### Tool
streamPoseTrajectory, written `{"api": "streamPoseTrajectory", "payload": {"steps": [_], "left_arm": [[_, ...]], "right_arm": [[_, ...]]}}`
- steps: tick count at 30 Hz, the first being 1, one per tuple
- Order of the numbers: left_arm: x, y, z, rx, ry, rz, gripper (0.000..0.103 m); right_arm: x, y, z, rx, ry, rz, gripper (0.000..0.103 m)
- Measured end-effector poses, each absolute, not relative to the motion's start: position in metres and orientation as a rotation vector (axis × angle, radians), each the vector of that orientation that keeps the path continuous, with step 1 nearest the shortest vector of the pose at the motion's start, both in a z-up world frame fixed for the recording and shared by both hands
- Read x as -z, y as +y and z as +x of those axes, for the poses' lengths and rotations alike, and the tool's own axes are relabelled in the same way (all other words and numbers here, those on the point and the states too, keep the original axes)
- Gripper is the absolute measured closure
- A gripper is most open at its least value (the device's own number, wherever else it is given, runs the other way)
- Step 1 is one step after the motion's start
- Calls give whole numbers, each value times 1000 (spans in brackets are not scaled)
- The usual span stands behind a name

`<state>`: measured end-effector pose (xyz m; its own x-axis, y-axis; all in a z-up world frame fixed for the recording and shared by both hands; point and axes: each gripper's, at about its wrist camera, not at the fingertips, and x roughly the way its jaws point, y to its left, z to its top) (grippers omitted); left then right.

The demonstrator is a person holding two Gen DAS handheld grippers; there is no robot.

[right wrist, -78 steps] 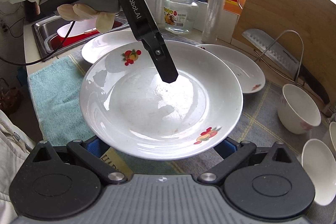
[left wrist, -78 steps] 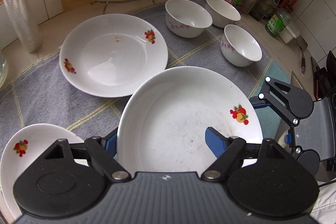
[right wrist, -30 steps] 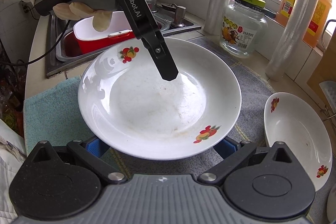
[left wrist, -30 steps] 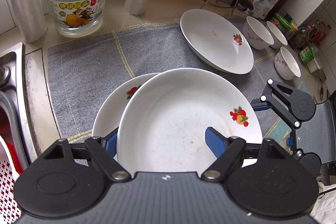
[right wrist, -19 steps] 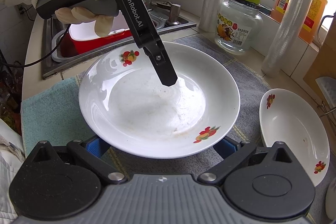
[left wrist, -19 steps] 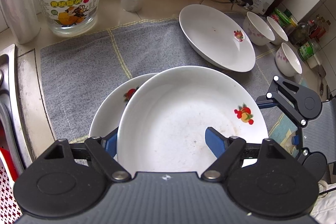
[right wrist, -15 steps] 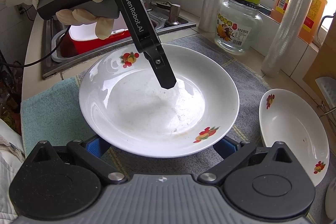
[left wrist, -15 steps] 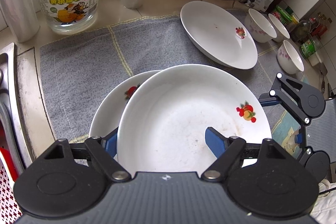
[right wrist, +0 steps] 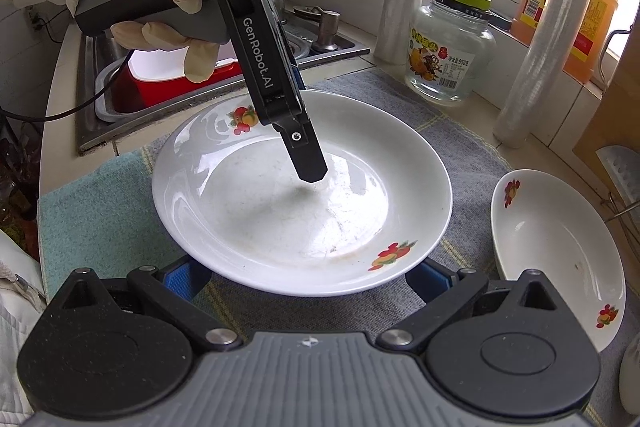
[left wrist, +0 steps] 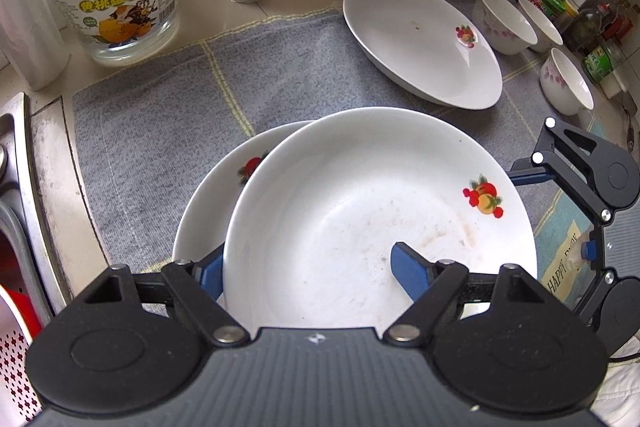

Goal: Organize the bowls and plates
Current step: 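Slide the held fruit-print plate with the left gripper toward another fruit-print plate, then lower the plate onto the other plate and open the left gripper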

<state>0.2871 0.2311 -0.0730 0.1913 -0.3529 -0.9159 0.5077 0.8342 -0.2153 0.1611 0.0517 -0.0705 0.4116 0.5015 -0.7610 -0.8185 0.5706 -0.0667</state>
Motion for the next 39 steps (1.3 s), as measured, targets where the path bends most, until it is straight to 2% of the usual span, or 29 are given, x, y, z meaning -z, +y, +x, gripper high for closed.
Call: {"api": "streamPoseTrajectory", "payload": {"steps": [39], "left_arm": [[74, 227, 291, 602, 1302, 217, 21]], "right_arm": [[70, 52, 161, -869, 771, -466, 0]]}}
